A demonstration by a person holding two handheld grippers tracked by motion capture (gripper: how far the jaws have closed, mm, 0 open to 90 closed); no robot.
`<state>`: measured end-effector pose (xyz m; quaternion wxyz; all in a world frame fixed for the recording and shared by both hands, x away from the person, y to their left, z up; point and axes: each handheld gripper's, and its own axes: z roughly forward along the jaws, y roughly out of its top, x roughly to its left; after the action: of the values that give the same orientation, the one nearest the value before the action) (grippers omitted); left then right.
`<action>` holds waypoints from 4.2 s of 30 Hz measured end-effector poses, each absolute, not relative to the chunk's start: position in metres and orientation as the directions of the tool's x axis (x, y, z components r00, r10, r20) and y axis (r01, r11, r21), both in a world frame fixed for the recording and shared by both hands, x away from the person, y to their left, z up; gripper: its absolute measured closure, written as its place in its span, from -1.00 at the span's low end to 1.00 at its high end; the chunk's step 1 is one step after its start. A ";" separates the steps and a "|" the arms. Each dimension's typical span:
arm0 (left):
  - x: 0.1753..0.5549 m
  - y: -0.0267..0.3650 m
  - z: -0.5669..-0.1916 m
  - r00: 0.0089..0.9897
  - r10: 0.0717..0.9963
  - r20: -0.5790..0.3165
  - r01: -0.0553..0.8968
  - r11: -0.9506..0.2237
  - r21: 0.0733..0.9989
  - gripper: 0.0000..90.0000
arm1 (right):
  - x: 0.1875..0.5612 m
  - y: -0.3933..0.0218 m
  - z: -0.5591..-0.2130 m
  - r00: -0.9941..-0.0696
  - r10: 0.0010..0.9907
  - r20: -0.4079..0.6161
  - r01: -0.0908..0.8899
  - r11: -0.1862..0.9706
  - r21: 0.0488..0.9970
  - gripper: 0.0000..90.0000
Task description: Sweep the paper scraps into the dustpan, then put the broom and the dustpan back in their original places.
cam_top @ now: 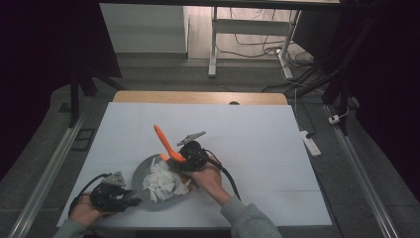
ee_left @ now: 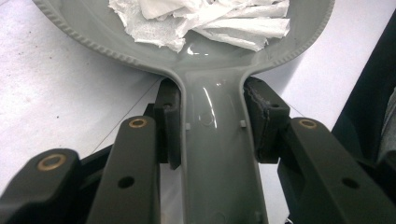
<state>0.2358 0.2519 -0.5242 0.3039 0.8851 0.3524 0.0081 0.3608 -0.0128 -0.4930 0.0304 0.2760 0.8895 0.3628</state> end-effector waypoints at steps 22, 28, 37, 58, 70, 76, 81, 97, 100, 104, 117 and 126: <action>0.236 0.250 -0.528 0.741 0.637 -0.211 0.615 -0.518 0.595 0.37 | 0.371 -0.046 -0.460 -0.805 0.567 0.174 0.463 0.417 0.782 0.55; 0.236 0.248 -0.528 0.746 0.634 -0.204 0.605 -0.517 0.606 0.37 | 0.373 -0.060 -0.461 -0.791 0.587 0.173 0.472 0.406 0.783 0.55; 0.235 0.254 -0.520 0.713 0.674 -0.192 0.609 -0.461 0.646 0.37 | 0.372 -0.080 -0.461 -0.774 0.608 0.176 0.480 0.383 0.789 0.55; 0.234 0.272 -0.497 0.535 0.818 -0.212 0.632 -0.221 0.742 0.37 | 0.362 -0.137 -0.463 -0.751 0.627 0.208 0.498 0.331 0.802 0.55; 0.235 0.266 -0.494 0.502 0.841 -0.204 0.634 -0.197 0.748 0.37 | 0.354 -0.171 -0.467 -0.740 0.634 0.225 0.507 0.306 0.806 0.55; 0.235 0.264 -0.493 0.495 0.845 -0.203 0.635 -0.192 0.748 0.37 | 0.348 -0.184 -0.465 -0.738 0.637 0.222 0.505 0.303 0.808 0.55; 0.234 0.263 -0.492 0.487 0.850 -0.202 0.632 -0.184 0.753 0.37 | 0.343 -0.193 -0.465 -0.737 0.638 0.223 0.510 0.307 0.804 0.55; 0.235 0.251 -0.491 0.439 0.875 -0.205 0.635 -0.140 0.760 0.37 | 0.335 -0.216 -0.467 -0.750 0.620 0.229 0.517 0.335 0.788 0.55; 0.237 0.246 -0.492 0.407 0.887 -0.216 0.643 -0.111 0.758 0.37 | 0.333 -0.221 -0.468 -0.755 0.613 0.231 0.517 0.341 0.785 0.55; 0.242 0.242 -0.492 0.377 0.896 -0.235 0.657 -0.080 0.749 0.37 | 0.331 -0.230 -0.468 -0.762 0.610 0.218 0.515 0.365 0.776 0.55; 0.249 0.239 -0.497 0.298 0.934 -0.198 0.686 -0.065 0.725 0.37 | 0.328 -0.245 -0.467 -0.765 0.604 0.224 0.517 0.368 0.773 0.55; 0.253 0.236 -0.506 0.240 0.949 -0.206 0.716 -0.030 0.697 0.36 | 0.325 -0.245 -0.464 -0.770 0.601 0.216 0.507 0.370 0.779 0.55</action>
<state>0.2525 0.2365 -0.5057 0.3619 0.6993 0.5952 0.1605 0.3253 -0.2454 -0.4645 0.0521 0.3353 0.8259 0.4503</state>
